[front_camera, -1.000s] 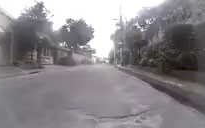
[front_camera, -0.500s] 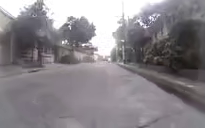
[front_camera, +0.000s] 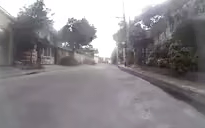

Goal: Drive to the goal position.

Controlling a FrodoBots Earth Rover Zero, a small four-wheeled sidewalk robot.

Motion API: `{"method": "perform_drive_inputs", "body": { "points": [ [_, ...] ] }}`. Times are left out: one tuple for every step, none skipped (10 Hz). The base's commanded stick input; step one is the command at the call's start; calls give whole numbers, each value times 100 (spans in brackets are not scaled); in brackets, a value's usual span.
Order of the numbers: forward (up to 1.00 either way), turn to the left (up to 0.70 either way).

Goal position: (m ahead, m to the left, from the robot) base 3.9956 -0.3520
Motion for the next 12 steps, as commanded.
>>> {"method": "perform_drive_inputs", "body": {
  "points": [
    [100,0],
    [100,0],
    [100,0],
    [100,0],
    [100,0],
    [100,0],
    [100,0],
    [100,-19],
    [100,-37],
    [100,-30],
    [100,-22],
    [100,-15]
  ]
}}
